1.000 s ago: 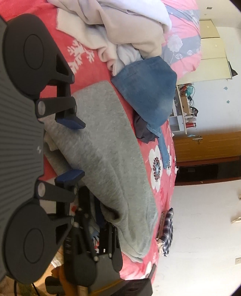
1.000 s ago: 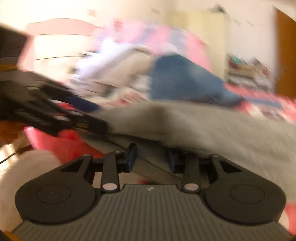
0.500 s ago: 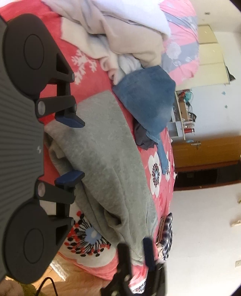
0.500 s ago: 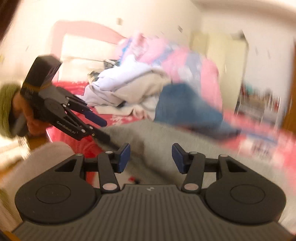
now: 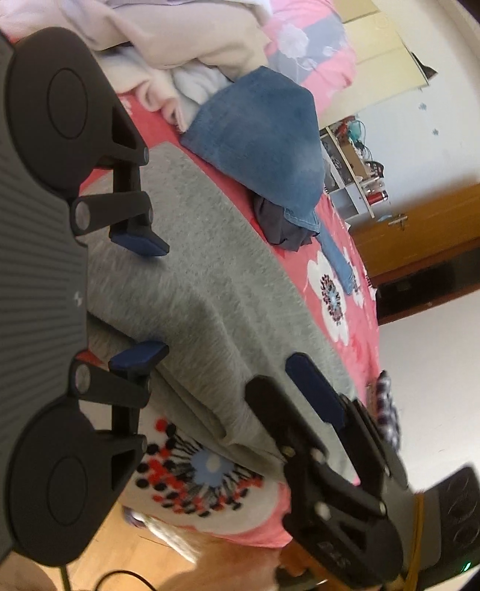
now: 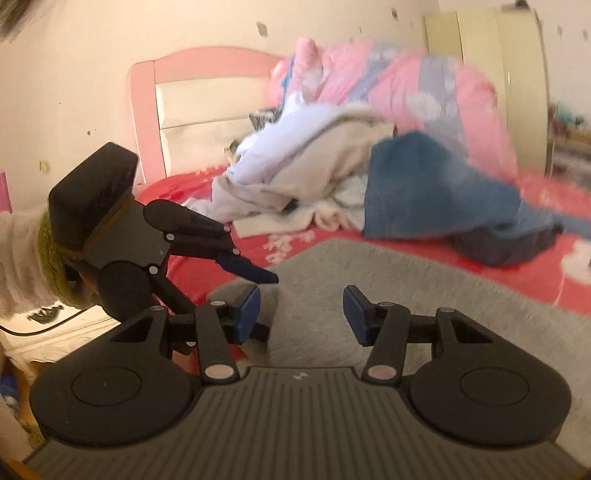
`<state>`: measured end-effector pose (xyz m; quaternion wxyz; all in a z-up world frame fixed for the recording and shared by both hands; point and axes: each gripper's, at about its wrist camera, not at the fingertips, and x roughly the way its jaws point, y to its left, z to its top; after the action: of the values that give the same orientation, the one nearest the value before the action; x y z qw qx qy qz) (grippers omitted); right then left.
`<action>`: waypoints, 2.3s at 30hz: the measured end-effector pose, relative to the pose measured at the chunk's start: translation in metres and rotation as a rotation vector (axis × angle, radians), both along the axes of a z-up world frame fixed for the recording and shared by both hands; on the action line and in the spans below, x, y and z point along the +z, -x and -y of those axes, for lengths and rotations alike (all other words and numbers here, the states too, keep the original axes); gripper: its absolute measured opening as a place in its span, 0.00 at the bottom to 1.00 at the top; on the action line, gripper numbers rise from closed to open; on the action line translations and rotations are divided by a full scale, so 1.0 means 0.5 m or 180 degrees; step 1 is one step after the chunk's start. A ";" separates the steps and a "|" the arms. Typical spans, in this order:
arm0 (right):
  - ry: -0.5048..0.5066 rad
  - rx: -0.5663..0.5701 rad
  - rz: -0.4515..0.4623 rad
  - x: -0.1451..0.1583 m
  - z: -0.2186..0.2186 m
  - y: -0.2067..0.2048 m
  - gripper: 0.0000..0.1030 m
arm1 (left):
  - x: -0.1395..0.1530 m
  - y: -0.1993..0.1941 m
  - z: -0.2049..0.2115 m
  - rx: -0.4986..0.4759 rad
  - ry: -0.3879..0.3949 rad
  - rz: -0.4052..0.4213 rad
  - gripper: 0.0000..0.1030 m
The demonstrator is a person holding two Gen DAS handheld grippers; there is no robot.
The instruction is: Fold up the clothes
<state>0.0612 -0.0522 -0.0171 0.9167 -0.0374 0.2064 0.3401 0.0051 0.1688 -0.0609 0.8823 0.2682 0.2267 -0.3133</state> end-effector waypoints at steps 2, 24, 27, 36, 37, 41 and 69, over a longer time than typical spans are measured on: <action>0.0156 0.0069 -0.0104 -0.016 -0.008 -0.017 0.48 | -0.005 -0.005 0.009 -0.0048 -0.0096 0.0021 0.52; 0.1494 0.0117 0.0518 -0.041 -0.117 0.038 0.15 | 0.011 -0.043 0.011 -0.0153 0.0021 -0.0007 0.14; 0.1413 0.0165 0.0426 -0.040 -0.119 0.018 0.27 | 0.006 -0.029 0.013 -0.0147 -0.0095 0.0126 0.09; 0.1777 0.0070 0.0563 -0.069 -0.155 0.024 0.15 | -0.011 -0.007 0.012 -0.0088 -0.0412 0.0372 0.27; 0.1816 0.0073 0.0588 -0.073 -0.159 0.028 0.15 | -0.011 -0.008 0.011 -0.0074 -0.0425 0.0371 0.27; 0.1816 0.0003 0.0611 -0.072 -0.162 0.030 0.15 | -0.005 0.007 0.011 -0.0034 -0.0537 0.0589 0.11; 0.1429 0.0222 0.0229 -0.043 -0.197 -0.032 0.10 | -0.009 0.010 -0.040 -0.0055 -0.0358 0.0451 0.48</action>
<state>0.0773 0.0464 -0.0385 0.8798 -0.2597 0.2426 0.3156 0.0003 0.1888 -0.0652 0.8770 0.3408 0.1786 -0.2879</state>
